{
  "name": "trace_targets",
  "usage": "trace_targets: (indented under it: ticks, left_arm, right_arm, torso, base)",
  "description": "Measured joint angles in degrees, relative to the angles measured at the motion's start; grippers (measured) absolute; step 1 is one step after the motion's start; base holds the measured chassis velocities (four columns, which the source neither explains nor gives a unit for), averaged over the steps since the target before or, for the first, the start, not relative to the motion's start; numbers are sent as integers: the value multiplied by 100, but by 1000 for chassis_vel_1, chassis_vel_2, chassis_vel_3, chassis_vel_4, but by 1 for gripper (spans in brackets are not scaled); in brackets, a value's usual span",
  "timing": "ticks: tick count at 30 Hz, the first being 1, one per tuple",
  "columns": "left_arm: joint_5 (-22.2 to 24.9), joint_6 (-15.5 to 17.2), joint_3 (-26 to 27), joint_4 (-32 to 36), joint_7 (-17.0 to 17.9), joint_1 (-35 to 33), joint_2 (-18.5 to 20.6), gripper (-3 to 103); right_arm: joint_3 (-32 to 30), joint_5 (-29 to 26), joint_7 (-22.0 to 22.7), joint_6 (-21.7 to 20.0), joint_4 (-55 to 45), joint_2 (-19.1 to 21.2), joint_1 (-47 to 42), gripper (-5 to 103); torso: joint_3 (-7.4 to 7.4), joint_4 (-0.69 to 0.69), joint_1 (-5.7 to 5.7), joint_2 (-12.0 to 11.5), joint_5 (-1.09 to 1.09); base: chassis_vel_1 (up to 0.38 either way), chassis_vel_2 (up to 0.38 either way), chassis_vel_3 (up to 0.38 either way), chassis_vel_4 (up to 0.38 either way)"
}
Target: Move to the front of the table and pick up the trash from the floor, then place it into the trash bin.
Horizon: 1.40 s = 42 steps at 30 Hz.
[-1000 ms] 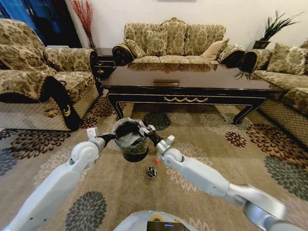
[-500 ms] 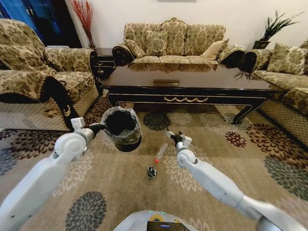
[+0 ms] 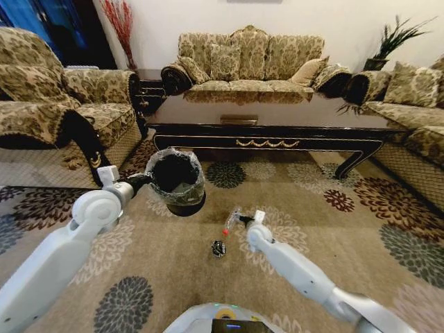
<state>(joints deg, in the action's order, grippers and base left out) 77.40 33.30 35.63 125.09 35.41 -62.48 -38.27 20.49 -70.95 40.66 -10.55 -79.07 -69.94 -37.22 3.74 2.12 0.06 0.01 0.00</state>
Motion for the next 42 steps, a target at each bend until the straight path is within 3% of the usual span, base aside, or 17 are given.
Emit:
trace_targets:
  ticks: [5,19,28,35,39,42]
  left_arm:
    - [56,24,115,179,104,-94,-16,4]
    - [60,31,-19,212,119,-40,-6,4]
    - [76,31,-54,190,118,15,55,4]
    - [76,30,-65,171,113,15,58,4]
    - [75,31,-70,166,113,14,59,4]
    - [62,28,-90,162,111,13,59,4]
  right_arm:
    - [107,308,-200,67,488,-324,31,100]
    - [-145,1096,-577,253,1786,-864,58,100]
    - [-135,1364,-696,259,2243,-990,109,102]
    - [-105,1582,-818,279,2460,-1048,100,72]
    - [-80,1606,-831,289,2456,-1047,92,66]
    - [-29,1614,-859,309,2318,-973,50,50]
  torso:
    - [0,-7,0,0,-1]
    - [0,-5,0,0,0]
    - [0,-4,0,0,0]
    - [0,-5,0,0,0]
    - [0,-5,0,0,0]
    - [0,-4,0,0,0]
  base:
    - [0,0,0,0]
    - [0,0,0,0]
    - [0,0,0,0]
    - [0,0,0,0]
    - [0,0,0,0]
    - [0,0,0,0]
